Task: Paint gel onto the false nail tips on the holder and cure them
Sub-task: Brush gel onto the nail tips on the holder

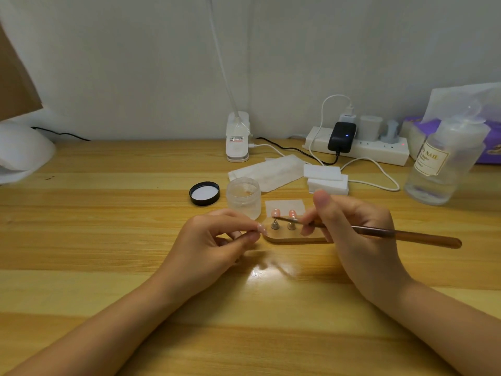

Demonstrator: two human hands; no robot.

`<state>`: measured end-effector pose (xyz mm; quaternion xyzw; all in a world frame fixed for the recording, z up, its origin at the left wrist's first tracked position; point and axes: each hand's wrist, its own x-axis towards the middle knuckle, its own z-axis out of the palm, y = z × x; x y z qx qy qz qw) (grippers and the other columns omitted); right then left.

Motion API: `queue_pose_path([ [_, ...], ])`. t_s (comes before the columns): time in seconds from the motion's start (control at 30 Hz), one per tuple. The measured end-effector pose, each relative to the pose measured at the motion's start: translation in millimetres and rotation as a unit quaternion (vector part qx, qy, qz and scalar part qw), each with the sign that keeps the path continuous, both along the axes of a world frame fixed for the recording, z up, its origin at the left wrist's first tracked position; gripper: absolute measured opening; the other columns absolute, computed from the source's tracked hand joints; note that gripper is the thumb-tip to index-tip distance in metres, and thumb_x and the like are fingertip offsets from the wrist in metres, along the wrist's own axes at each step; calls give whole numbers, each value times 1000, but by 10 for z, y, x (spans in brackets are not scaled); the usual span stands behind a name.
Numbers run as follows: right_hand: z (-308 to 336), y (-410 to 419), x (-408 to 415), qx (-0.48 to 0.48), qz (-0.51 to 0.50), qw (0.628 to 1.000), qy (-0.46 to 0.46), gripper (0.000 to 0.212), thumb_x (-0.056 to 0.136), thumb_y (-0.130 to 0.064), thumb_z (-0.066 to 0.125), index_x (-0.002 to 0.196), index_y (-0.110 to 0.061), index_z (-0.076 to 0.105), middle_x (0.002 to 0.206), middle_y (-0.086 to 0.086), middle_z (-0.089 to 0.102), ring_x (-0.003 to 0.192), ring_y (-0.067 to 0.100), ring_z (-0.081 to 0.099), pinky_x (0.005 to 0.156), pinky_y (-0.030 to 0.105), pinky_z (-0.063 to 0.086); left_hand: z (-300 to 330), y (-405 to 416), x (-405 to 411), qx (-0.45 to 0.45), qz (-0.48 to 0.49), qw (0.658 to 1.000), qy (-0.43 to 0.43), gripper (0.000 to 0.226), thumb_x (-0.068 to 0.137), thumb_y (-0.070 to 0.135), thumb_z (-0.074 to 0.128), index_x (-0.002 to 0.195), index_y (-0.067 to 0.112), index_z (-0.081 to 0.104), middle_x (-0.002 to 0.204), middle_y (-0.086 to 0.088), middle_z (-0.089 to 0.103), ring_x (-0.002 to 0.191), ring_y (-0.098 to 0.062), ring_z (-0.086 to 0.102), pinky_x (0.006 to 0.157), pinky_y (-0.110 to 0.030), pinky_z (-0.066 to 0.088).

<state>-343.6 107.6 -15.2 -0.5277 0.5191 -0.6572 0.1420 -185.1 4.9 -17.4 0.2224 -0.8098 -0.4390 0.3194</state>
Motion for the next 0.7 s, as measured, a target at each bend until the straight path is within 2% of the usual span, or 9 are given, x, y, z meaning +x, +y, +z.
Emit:
queue_pose_path([
  [0.1,51,5,-2,21,0,1000,-15,30,78,-41,68,68,-13,67,63,0,66,53,1,56,54,10,41,-4,-3,5,22,1,1000,13,14,69,19,69,82,21,76,89,8,70,70,-19,60,56,-37,56],
  [0.23,73,3,21,25,4,998,-58,23,72,-36,60,69,-13,63,58,2,67,48,3,55,51,11,41,-14,-8,2,33,-5,999,19,14,66,24,70,79,20,76,79,7,69,64,-9,56,52,-32,55],
  [0.33,71,4,30,16,2,997,-70,29,71,-38,60,65,-10,57,55,5,66,44,17,51,47,16,43,-17,-5,-14,40,-4,999,27,13,65,22,70,76,22,75,73,9,65,61,-7,54,51,-30,54],
  [0.47,75,2,55,12,8,999,-31,31,74,-41,56,61,-12,54,48,-5,61,50,34,57,49,22,45,-14,-7,-16,33,3,999,19,14,64,26,69,76,24,75,74,11,65,61,-8,56,55,-37,54],
  [0.57,76,-3,69,14,21,1000,-19,27,74,-42,55,61,-18,54,46,-8,59,53,31,62,49,19,46,-20,-15,-9,29,6,999,17,14,64,27,70,76,24,75,74,12,65,62,-8,56,56,-43,53],
  [0.7,60,-14,58,17,34,999,-26,27,75,-41,54,61,-18,53,46,-7,59,54,30,63,49,16,45,-27,-21,-6,29,0,999,22,15,63,27,70,77,24,75,75,12,65,61,-6,56,54,-39,55],
])
